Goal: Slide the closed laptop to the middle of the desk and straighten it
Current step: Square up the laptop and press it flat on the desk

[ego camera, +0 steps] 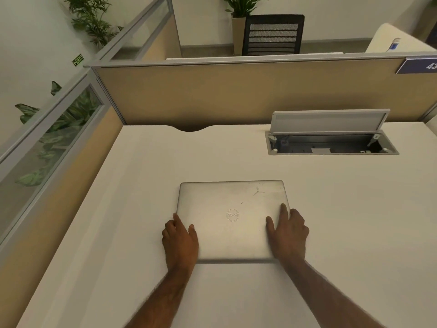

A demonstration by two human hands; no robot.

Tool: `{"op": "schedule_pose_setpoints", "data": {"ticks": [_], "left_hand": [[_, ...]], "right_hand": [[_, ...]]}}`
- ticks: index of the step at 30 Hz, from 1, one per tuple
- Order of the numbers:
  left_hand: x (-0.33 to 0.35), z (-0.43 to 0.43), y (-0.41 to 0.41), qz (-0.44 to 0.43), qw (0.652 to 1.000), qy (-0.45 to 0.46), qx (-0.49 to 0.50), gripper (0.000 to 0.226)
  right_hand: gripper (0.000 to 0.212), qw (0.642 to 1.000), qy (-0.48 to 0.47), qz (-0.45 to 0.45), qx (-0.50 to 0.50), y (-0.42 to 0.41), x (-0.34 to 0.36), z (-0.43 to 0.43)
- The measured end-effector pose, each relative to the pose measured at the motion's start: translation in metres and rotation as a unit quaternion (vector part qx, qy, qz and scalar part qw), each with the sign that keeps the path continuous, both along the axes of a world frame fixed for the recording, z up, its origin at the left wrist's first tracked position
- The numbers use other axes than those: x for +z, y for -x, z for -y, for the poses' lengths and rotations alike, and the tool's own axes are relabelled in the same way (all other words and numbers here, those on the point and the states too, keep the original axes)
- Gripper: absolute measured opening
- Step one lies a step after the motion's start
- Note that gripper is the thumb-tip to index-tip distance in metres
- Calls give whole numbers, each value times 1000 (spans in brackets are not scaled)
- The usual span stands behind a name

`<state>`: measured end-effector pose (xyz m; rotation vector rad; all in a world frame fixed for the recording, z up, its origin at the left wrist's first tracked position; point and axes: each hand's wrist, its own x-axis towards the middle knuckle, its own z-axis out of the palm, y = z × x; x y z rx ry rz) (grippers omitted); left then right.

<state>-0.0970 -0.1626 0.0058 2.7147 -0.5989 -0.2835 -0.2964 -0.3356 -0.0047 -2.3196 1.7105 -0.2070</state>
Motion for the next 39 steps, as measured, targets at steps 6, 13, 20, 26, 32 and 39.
{"op": "schedule_pose_setpoints", "data": {"ticks": [6, 13, 20, 26, 32, 39], "left_hand": [[-4, 5, 3, 104, 982, -32, -152, 68], [-8, 13, 12, 83, 989, -35, -120, 79], [-4, 13, 7, -9, 999, 4, -32, 94], [7, 17, -4, -80, 995, 58, 2, 99], [12, 22, -5, -118, 989, 83, 21, 98], [11, 23, -6, -123, 988, 85, 29, 97]], "right_hand": [[71, 994, -4, -37, 101, -10, -3, -9], [78, 993, -12, -41, 114, -22, -6, -29], [104, 998, -55, -29, -27, -7, 5, -16], [105, 995, -84, 12, -59, -9, 12, -4], [102, 984, -133, 73, -93, -9, 15, 17], [99, 980, -138, 100, -103, -9, 14, 17]]}}
